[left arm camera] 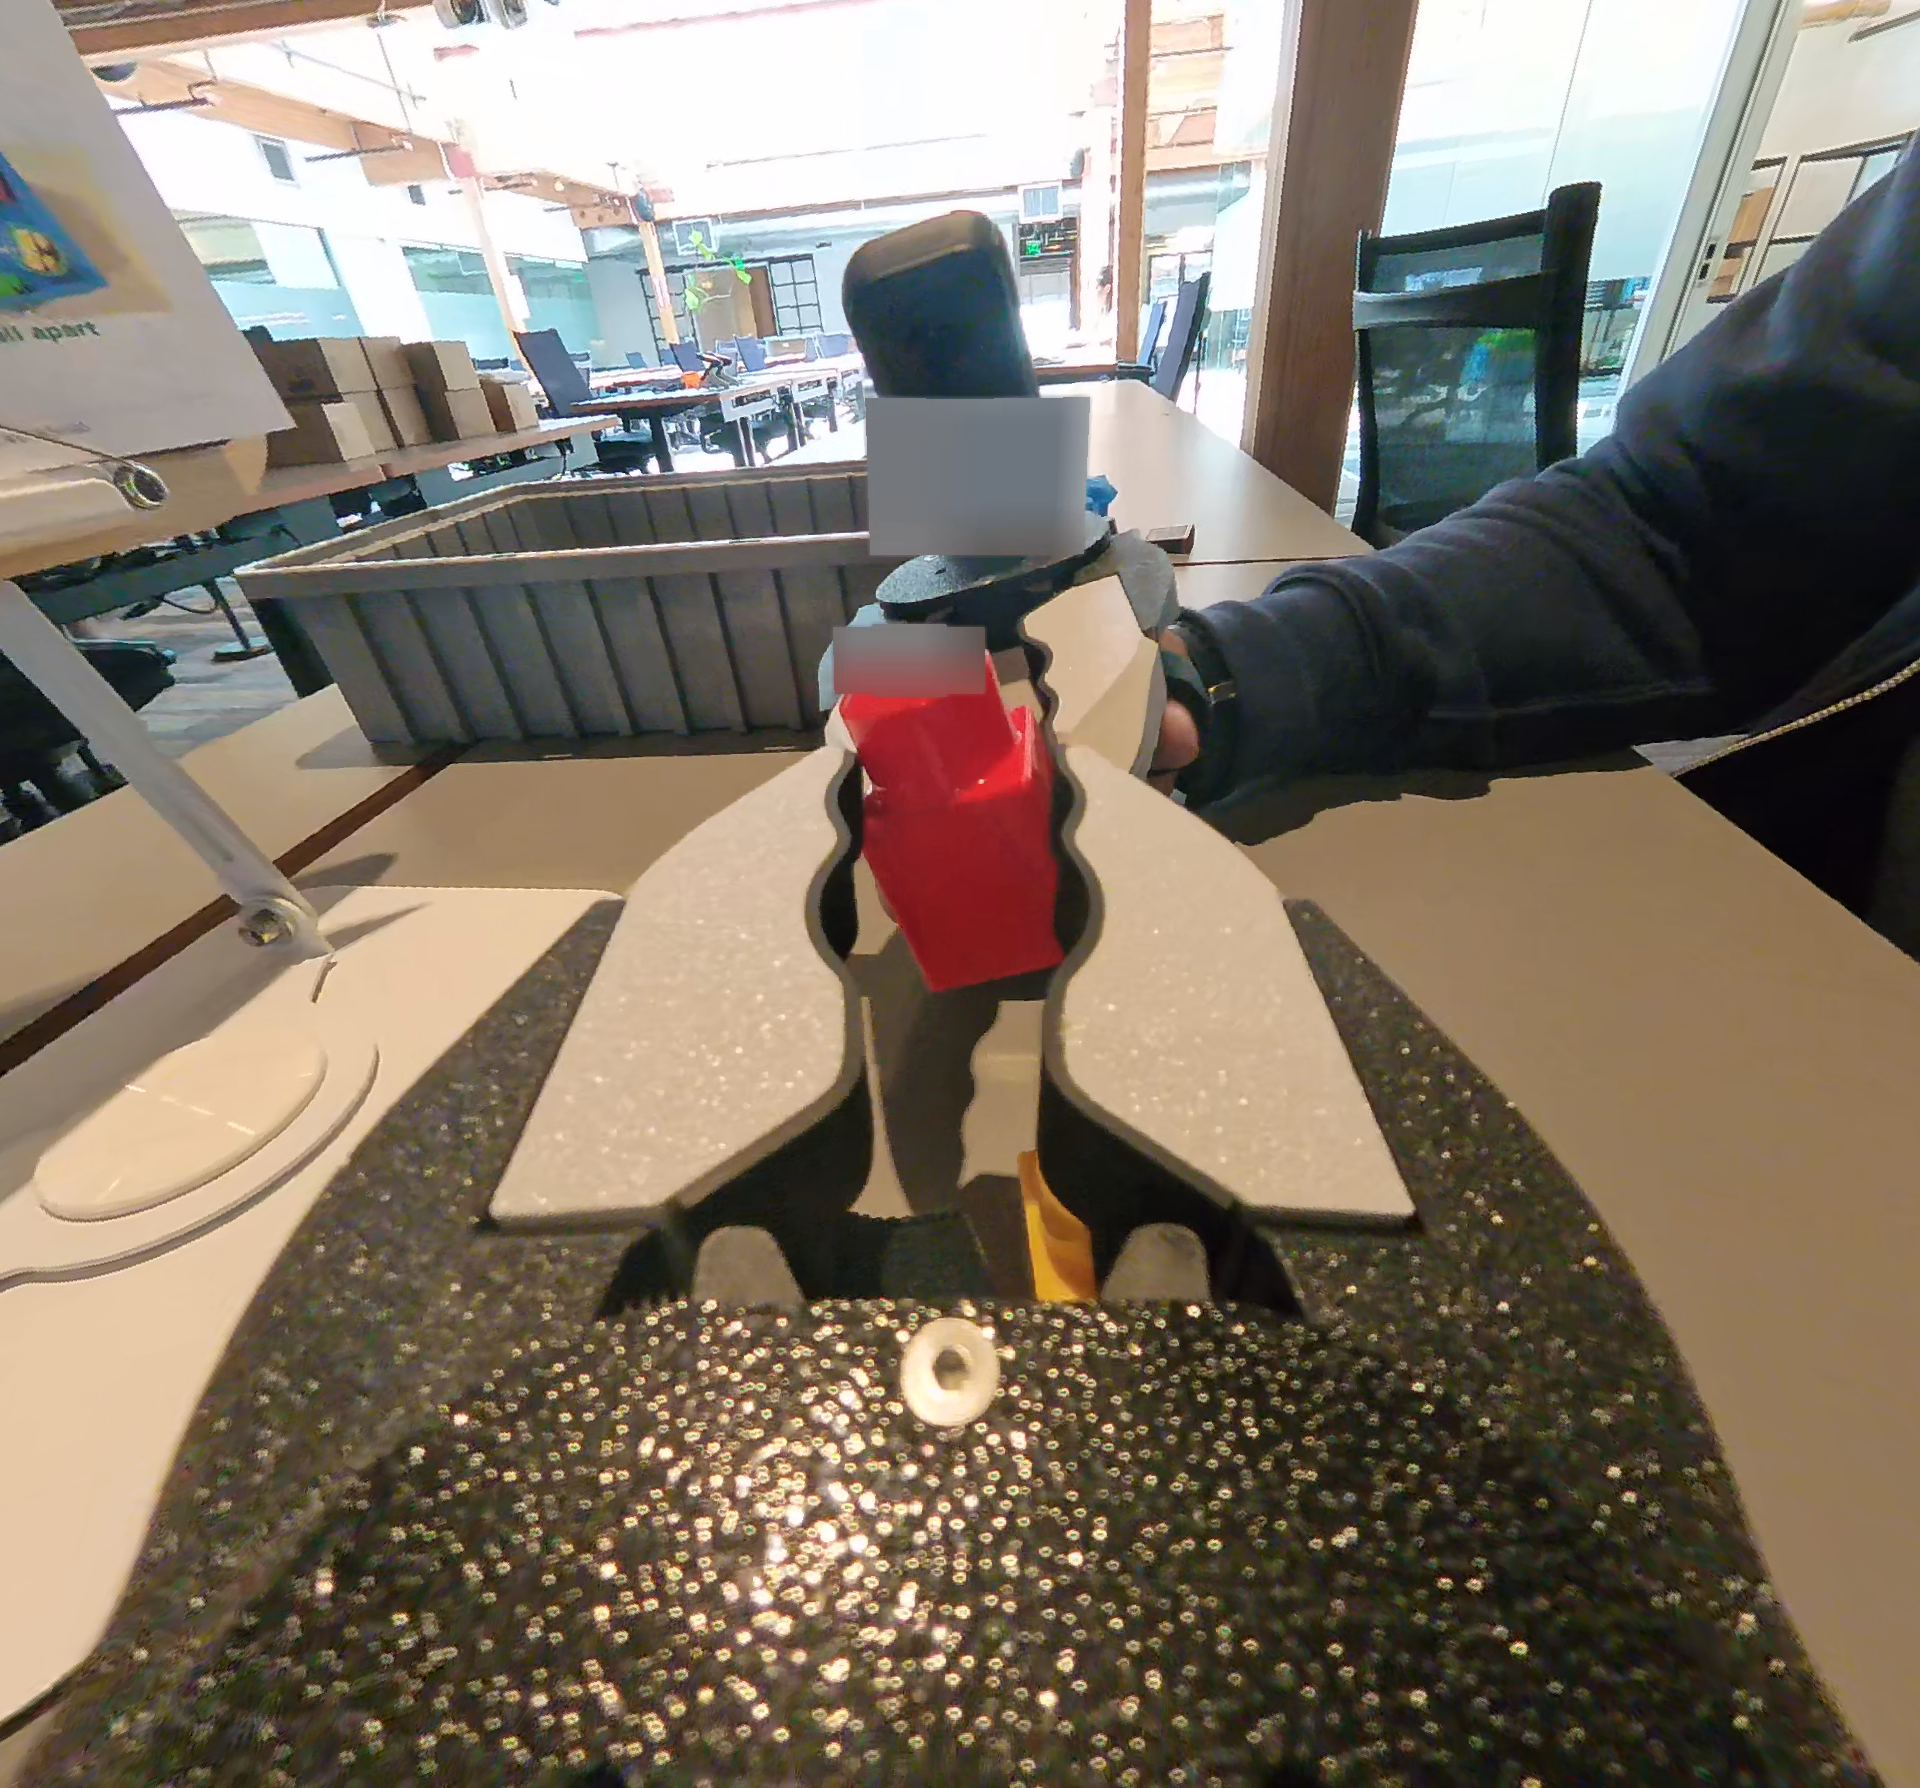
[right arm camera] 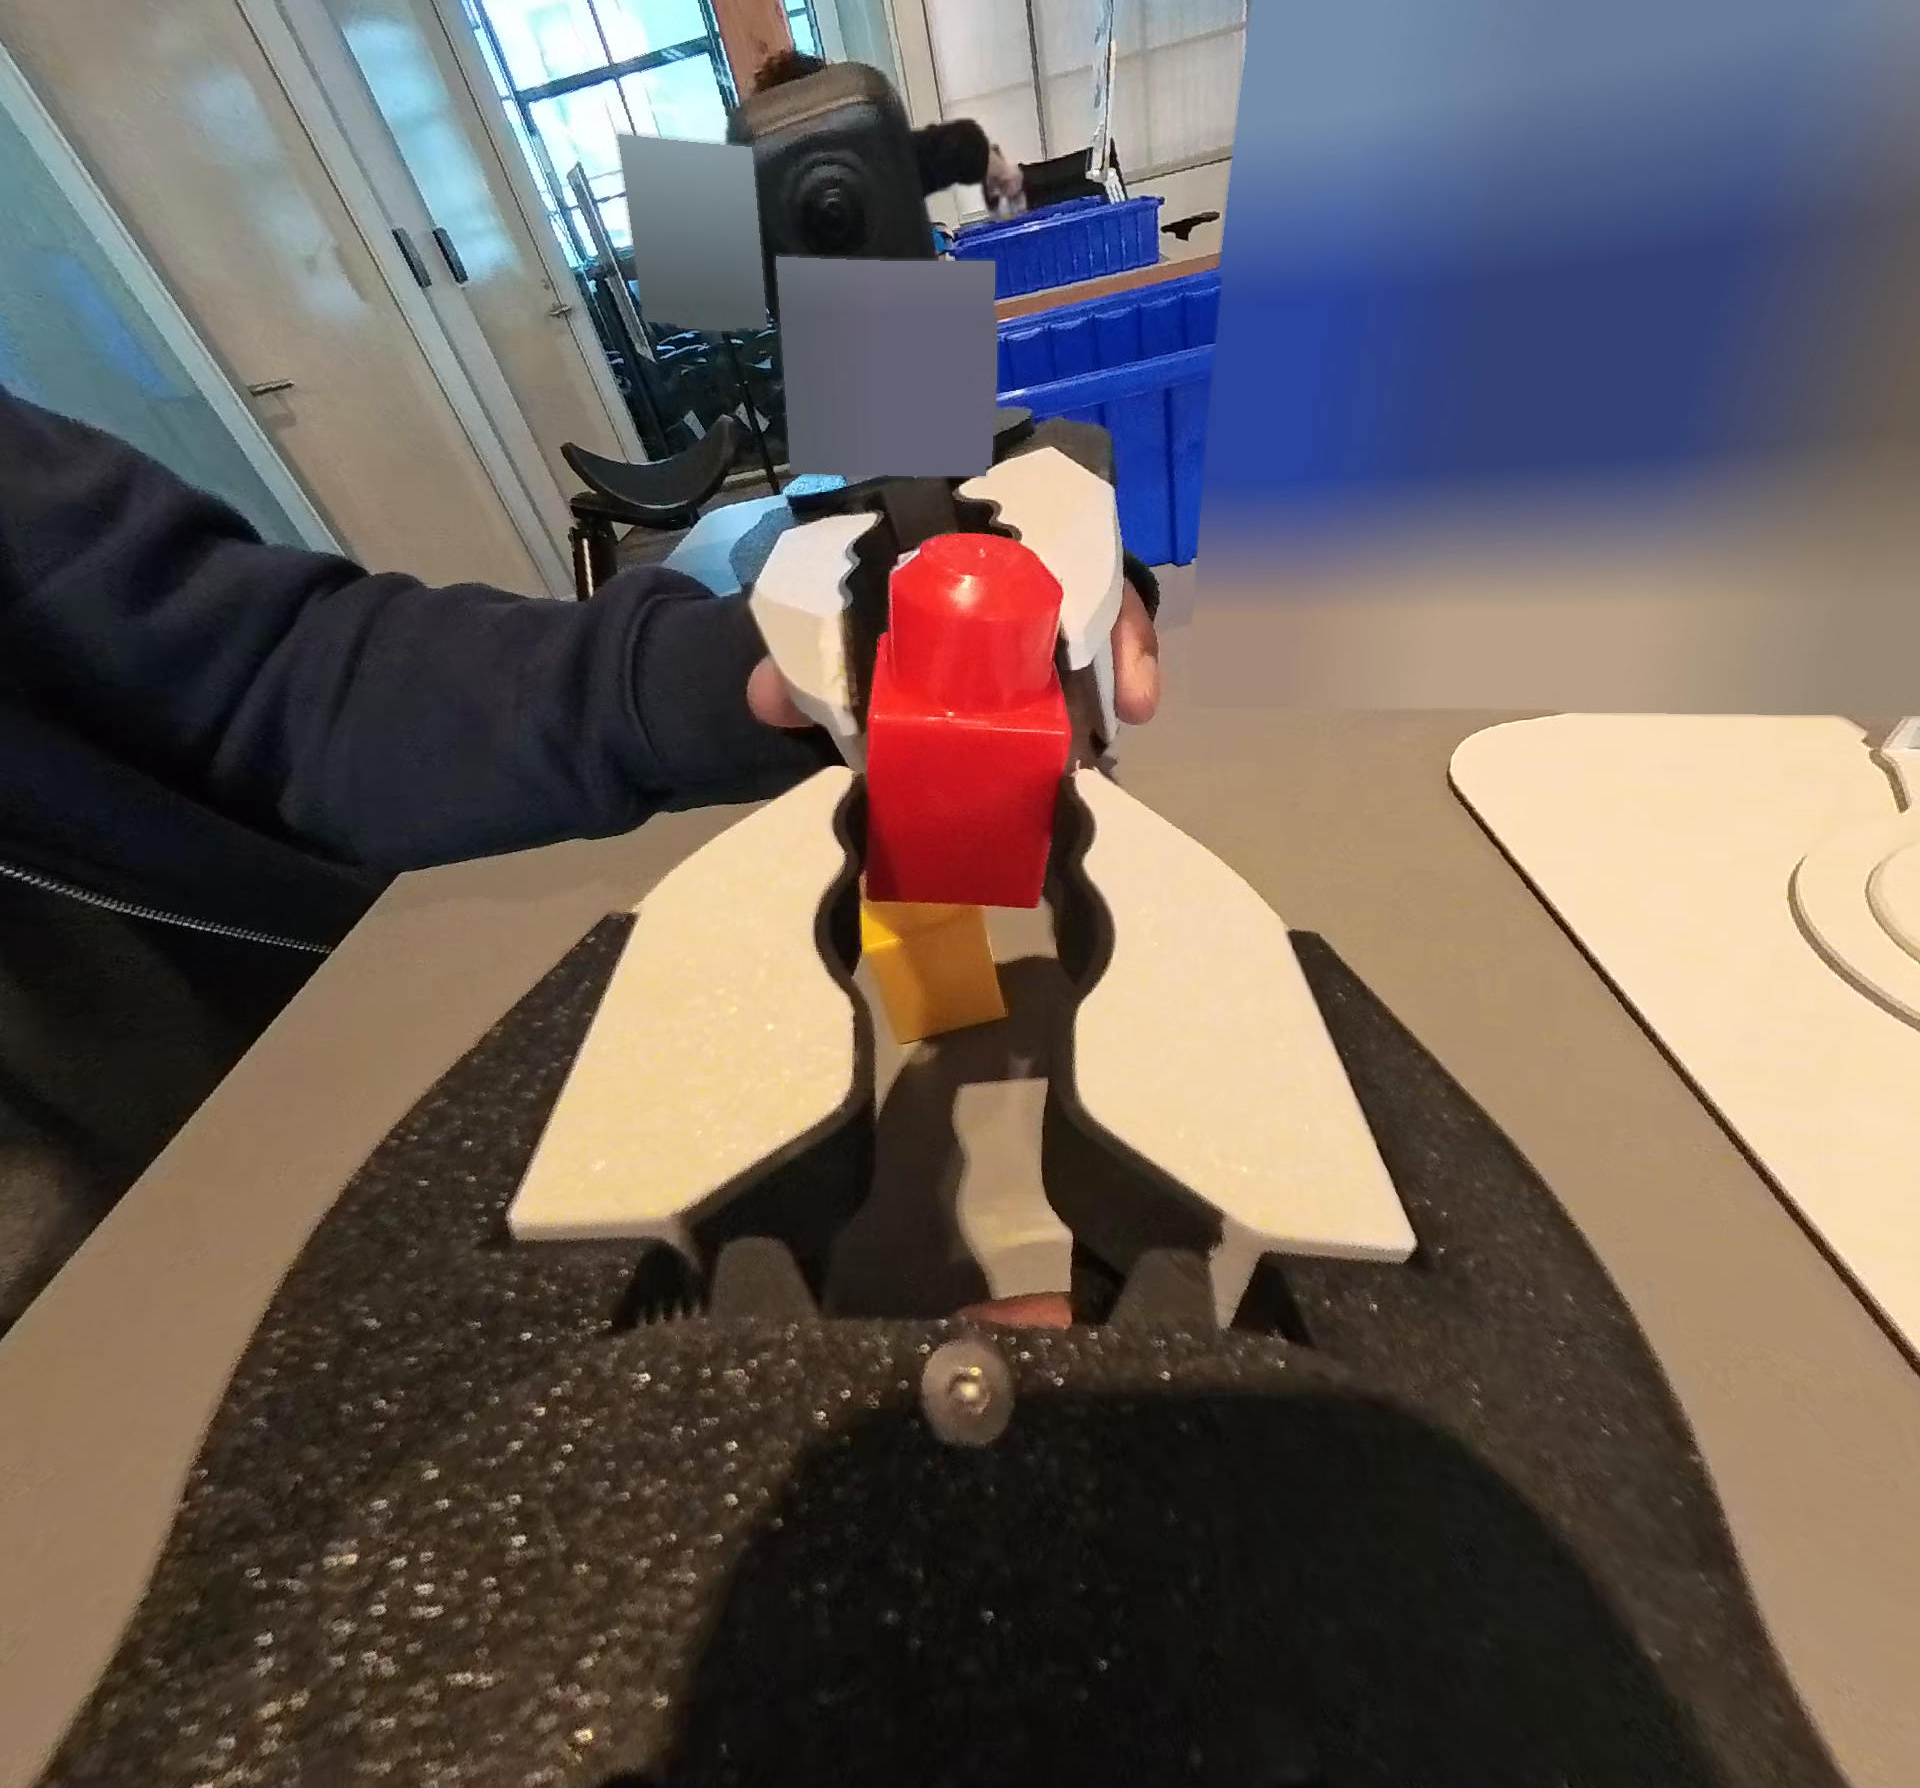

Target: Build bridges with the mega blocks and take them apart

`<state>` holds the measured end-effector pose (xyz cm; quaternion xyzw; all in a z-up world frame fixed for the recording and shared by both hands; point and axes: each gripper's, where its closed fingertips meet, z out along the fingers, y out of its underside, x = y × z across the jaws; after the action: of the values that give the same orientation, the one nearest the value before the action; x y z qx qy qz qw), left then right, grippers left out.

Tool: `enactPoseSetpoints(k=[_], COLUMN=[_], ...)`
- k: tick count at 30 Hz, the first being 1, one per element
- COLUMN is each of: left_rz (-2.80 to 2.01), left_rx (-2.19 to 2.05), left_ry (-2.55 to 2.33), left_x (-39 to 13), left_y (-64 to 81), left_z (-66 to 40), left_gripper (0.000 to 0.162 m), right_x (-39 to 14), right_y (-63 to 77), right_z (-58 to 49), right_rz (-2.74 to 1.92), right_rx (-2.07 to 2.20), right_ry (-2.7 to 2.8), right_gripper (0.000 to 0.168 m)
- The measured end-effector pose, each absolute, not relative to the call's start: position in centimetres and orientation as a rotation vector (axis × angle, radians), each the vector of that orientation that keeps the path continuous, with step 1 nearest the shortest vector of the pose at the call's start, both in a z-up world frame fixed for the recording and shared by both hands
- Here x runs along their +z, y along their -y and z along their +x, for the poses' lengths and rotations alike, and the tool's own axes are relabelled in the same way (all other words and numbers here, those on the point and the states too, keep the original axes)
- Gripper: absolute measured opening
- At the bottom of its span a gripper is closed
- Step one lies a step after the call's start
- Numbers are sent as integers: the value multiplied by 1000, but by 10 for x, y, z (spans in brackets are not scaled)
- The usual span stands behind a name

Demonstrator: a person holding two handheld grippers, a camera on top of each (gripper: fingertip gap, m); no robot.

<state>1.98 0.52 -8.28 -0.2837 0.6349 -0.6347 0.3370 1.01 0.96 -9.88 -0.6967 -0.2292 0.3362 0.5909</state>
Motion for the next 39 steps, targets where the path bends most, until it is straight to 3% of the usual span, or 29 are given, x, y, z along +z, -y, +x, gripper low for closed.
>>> enactPoseSetpoints(k=[19, 39], left_rz=[-813, -823], left_rx=[-1805, -1787], left_ry=[-1538, -1408], left_x=[-70, -57], left_y=[-23, -48], left_z=[14, 9], left_gripper=[39, 31], right_x=[-101, -163], right_y=[-9, 7], right_z=[11, 11], right_rz=[-1620, -2012], right_rx=[697, 521], right_ry=[593, 872], right_gripper=[34, 35])
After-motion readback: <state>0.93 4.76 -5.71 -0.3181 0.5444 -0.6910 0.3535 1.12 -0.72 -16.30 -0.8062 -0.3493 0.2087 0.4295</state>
